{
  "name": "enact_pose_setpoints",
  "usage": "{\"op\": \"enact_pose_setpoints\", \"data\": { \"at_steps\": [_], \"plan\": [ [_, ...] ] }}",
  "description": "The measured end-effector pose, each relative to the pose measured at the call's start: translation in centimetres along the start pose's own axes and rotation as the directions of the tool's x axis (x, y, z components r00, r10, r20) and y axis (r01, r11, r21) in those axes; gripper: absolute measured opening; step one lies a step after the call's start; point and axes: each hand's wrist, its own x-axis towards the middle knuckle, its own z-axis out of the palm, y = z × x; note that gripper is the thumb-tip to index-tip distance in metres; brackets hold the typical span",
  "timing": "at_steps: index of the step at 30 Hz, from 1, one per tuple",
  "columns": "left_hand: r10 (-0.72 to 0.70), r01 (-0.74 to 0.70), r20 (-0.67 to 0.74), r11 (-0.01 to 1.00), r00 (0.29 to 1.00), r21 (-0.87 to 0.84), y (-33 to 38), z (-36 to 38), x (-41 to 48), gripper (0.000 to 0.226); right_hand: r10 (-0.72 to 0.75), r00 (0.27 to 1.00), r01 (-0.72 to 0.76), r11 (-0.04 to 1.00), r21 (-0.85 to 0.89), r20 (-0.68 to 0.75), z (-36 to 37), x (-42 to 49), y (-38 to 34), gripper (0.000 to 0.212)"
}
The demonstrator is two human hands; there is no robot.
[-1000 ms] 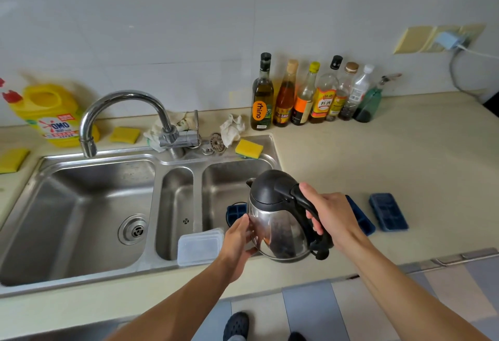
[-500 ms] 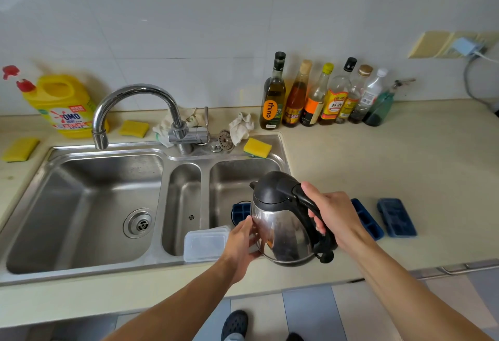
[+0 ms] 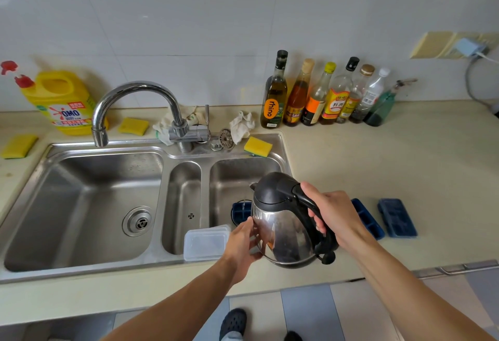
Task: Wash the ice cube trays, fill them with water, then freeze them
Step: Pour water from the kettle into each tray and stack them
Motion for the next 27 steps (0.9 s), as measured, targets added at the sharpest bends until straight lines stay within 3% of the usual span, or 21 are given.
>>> {"op": "enact_pose_setpoints", "data": {
  "at_steps": [27],
  "plan": [
    [-0.098,0.093,-0.061,0.992,0.993,-0.089,-0.9,-0.1,-0.5,0.037,-0.004,1.0,0.004,0.999,-0.04,0.01,-0.5,-1.1,0.1,0.061]
  ]
}}
